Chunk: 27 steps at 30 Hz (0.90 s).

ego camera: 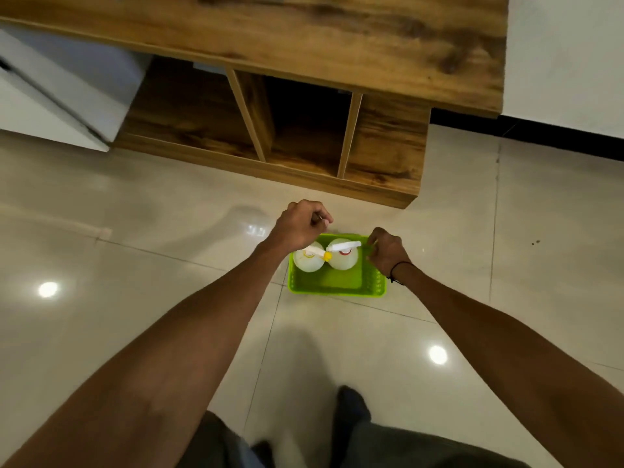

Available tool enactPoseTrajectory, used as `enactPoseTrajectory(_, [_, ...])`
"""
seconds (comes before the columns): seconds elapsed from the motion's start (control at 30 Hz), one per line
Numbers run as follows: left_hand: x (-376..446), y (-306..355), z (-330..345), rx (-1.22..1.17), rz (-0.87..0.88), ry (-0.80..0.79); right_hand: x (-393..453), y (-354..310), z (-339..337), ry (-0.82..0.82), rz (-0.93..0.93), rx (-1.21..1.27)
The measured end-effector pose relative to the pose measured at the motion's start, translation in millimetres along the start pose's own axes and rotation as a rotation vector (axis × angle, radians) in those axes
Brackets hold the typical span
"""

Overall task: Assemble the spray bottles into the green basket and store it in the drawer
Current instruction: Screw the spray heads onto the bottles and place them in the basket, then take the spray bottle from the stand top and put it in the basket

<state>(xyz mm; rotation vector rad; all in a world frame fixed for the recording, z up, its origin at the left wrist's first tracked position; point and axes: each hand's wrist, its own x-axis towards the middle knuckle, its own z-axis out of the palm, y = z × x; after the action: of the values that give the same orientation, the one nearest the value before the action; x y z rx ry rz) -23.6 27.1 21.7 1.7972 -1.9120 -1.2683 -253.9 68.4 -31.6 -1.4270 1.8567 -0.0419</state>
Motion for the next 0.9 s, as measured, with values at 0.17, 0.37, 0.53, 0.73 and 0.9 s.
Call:
enactPoseTrajectory(0.17, [-46,71,-50,0.005,-0.079,-0.005,-61,-47,-67,0.033,0.079,0.150])
enactPoseTrajectory(0.37, [-67,134,-120,-0.033,-0.116,0.043,-118,-115,-133,0.033,0.082,0.195])
enactPoseTrajectory(0.53, [-53,156,-178,-0.045,-0.134,0.059,-117,-187,-165,0.069,0.061,0.262])
enactPoseTrajectory(0.73, [-15,165,-247,-0.084,-0.117,0.074,-79,-265,-201,0.144,0.045,0.296])
enactPoseTrajectory(0.9, [21,170,-292,-0.120,-0.174,0.060,-50,-317,-230,0.176,0.031,0.302])
